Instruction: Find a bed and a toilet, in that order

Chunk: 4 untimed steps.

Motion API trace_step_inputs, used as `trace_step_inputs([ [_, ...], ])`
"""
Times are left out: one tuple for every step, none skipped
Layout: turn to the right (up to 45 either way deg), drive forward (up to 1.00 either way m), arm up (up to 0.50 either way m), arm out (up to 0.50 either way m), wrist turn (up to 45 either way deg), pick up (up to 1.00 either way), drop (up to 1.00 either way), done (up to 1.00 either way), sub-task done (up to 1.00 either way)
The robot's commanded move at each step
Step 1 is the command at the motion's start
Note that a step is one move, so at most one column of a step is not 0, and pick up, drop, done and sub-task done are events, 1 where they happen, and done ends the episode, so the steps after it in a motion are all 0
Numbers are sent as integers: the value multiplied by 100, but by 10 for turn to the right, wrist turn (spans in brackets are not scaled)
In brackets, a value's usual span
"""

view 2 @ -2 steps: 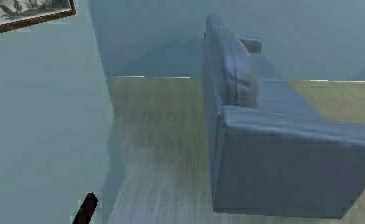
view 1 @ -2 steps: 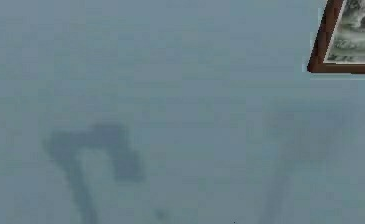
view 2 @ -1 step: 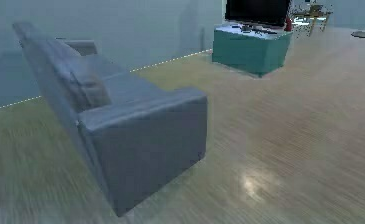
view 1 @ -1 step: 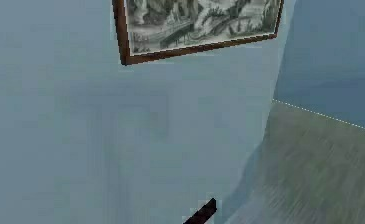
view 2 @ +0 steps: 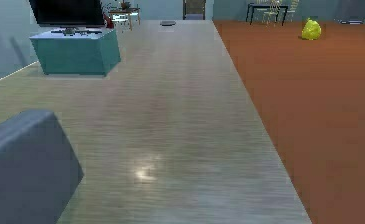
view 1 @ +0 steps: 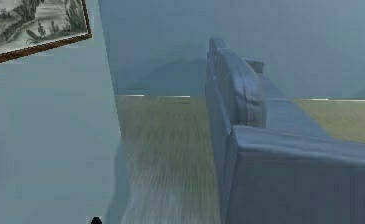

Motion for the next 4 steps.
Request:
trace_step_inputs([
  [210, 0, 0, 0, 0, 0, 0, 0, 0],
  [0, 40, 0, 0, 0, 0, 0, 0, 0],
  [-330, 0, 0, 0, 0, 0, 0, 0, 0],
  [0, 60, 0, 0, 0, 0, 0, 0, 0],
])
